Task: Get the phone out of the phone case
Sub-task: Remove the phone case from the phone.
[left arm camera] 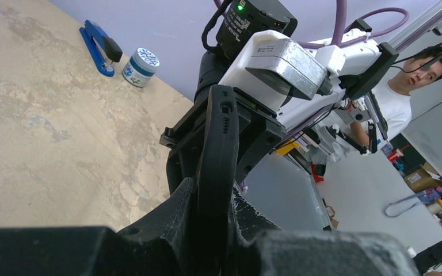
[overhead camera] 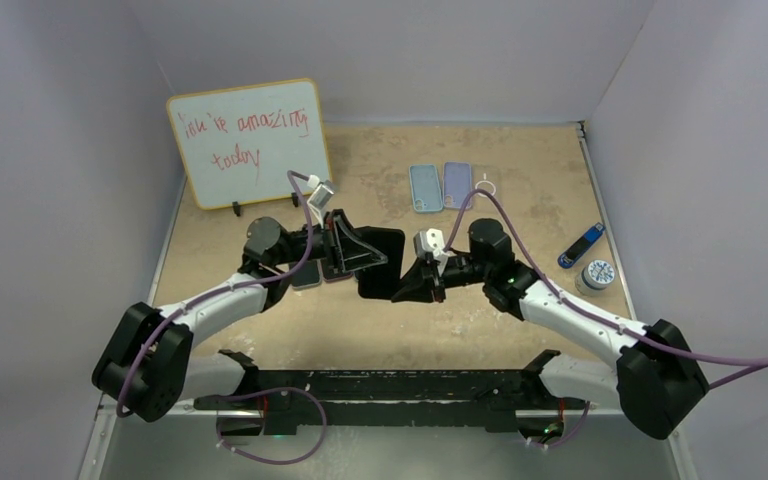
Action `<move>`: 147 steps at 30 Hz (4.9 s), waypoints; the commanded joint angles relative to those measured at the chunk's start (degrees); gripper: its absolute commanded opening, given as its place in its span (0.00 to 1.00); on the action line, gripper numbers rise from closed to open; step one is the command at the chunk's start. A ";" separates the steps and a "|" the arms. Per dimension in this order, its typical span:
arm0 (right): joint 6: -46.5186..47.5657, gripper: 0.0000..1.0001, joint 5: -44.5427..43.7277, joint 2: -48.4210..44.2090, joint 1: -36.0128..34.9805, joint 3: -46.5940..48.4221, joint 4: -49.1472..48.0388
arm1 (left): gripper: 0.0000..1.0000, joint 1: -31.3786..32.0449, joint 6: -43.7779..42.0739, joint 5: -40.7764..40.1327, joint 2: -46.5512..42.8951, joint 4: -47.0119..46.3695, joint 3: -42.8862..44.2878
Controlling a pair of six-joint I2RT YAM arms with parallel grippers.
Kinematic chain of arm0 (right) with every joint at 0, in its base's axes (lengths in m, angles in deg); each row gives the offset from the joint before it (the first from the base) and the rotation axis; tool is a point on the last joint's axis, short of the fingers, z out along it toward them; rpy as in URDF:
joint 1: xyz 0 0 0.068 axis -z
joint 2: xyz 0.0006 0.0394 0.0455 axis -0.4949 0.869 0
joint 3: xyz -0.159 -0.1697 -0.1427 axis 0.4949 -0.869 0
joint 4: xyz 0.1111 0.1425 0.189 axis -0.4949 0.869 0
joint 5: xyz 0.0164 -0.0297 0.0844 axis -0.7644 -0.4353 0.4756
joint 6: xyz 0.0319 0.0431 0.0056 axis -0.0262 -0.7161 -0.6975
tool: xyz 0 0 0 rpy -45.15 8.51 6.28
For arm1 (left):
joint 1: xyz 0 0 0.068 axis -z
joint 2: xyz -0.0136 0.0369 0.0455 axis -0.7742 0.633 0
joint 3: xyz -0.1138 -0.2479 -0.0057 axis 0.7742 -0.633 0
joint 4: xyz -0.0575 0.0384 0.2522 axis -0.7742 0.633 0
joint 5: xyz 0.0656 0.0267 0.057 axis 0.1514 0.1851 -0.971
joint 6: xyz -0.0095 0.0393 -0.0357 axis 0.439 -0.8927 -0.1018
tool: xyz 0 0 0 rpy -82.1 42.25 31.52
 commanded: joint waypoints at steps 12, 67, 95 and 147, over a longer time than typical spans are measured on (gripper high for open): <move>25.30 0.05 -8.68 4.09 -2.59 9.14 7.63 | 0.00 -0.39 5.29 -3.09 0.59 6.47 3.50; -30.37 0.92 -43.71 -5.34 -4.99 8.86 17.78 | 0.00 1.05 4.10 -46.50 -4.01 18.34 -5.69; -29.94 0.84 -57.74 11.11 -15.45 16.74 21.57 | 0.00 6.81 7.47 -50.40 1.29 12.39 -5.24; -33.51 0.43 -53.77 13.53 -10.75 7.78 13.65 | 0.00 14.67 23.98 -44.54 8.83 -6.67 -7.75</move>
